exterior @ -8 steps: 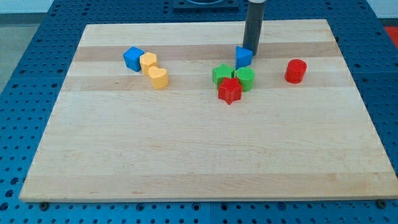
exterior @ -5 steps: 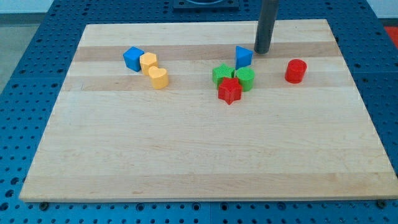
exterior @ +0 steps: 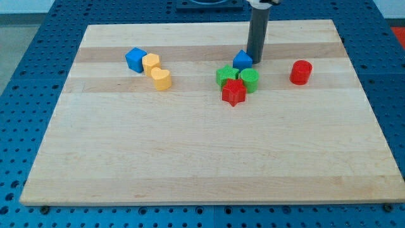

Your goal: Move the blue triangle to the bottom right side of the yellow heart

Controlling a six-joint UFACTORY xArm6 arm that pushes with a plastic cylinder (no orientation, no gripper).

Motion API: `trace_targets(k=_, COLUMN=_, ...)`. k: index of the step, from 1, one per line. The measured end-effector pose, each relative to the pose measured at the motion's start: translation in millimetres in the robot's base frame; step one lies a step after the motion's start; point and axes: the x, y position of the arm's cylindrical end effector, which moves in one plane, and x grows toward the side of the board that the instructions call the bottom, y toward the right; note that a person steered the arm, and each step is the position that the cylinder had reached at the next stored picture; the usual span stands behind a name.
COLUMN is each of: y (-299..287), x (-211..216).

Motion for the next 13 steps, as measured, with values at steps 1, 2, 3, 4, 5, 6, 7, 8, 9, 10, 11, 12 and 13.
trace_targets(k=1, y=-15, x=0)
trace_targets(k=2, y=-31, x=0)
trace_targets(k=3, y=-52, x=3)
trace_targets(k=4, y=-74, x=5)
trace_targets(k=5, y=-82, x=4)
trace_targets(k=6, y=-51, x=-13)
trace_targets(k=7, y=-47, x=-13)
trace_targets(k=8, y=-47, x=-13)
trace_targets(k=9, y=-47, x=1)
trace_targets(k=10, y=-47, x=2)
trace_targets(k=11, y=-47, x=3)
trace_targets(k=12, y=-49, x=7)
trace_targets(k=13, y=-59, x=15)
